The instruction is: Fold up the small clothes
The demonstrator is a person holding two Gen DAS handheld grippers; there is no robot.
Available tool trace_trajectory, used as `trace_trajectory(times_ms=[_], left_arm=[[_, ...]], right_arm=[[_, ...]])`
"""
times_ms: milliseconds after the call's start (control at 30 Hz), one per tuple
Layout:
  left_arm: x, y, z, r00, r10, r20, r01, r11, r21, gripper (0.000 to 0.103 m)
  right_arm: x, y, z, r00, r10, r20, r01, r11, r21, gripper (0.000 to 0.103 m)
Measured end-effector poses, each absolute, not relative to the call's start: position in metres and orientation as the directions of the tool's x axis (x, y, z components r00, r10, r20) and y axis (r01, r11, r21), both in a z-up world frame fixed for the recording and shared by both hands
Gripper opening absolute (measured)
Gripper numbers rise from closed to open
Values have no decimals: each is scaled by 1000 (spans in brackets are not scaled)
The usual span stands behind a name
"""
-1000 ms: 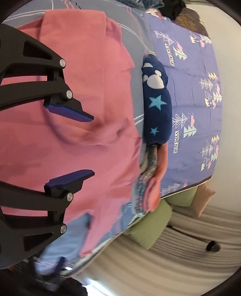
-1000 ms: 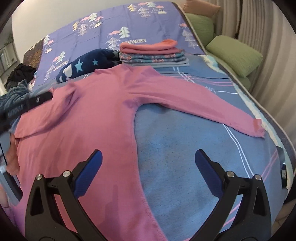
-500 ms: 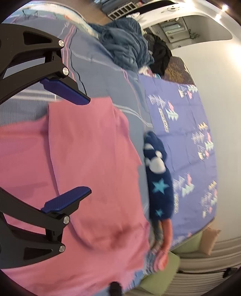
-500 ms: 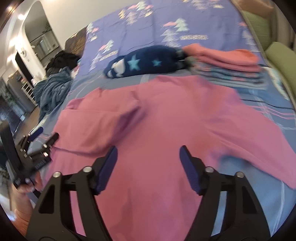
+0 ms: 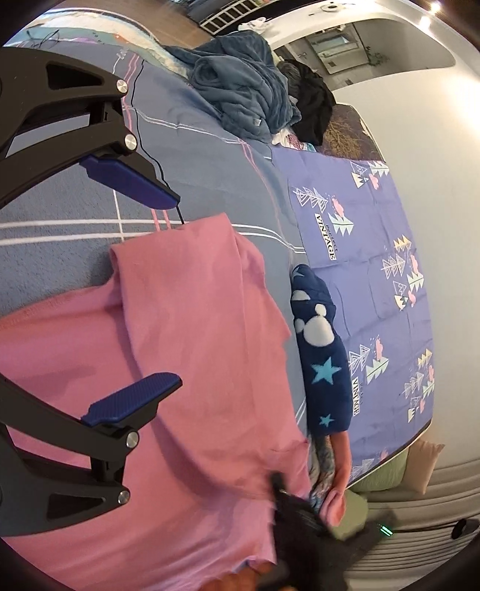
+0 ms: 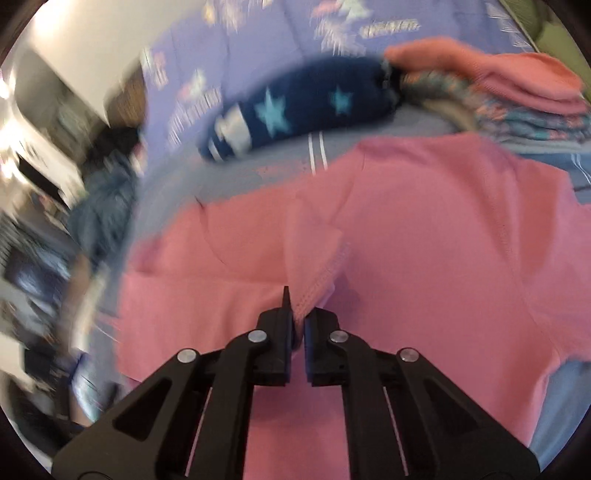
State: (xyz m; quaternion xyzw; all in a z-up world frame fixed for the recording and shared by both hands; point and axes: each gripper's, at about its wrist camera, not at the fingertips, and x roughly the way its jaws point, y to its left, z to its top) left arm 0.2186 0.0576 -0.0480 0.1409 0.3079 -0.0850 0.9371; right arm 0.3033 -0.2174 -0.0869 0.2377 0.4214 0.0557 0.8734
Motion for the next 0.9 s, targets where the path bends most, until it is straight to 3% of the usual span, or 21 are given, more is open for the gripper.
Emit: trace_trajectory(times_ms=[133,267,367,433,500,767,800,833,867,900], left_arm=[[223,45,-70,774,24,-633,257,901,349,97],[233,40,-89,758,156,-633,204,866,458,97],[235,49,-85,758,197,-621,148,876,459,97],[239,56,-84,752,218,-623,119,884,453,97],[243,62,-85,737,230,-635,97,895,436,97],[258,95,-86,680,188,-708,34,957,287,99],[260,101,-86,669,167,-724,27,968,249,99],[261,104,-87,662,152,-734,23,975,222,99],[262,107,-88,656,139,-742,17,980,199,99],[264,112,-88,647,117,-754,8,987,160,99]], right_arm=[[255,-252,-60,769,171,-616,151,888,434,5],[235,-288,-89,706,94,-702,263,886,382,18],[228,-306,-109,670,104,-735,307,863,402,19],[227,-314,-113,669,128,-732,305,851,427,26],[233,-316,-112,677,168,-717,270,849,454,48],[297,-286,-114,623,205,-755,146,918,369,63],[305,-281,-118,612,203,-764,136,925,355,61],[311,-276,-120,614,174,-770,141,936,324,54],[314,-270,-120,623,146,-769,132,949,287,13],[315,-268,-118,621,147,-770,120,953,279,4]])
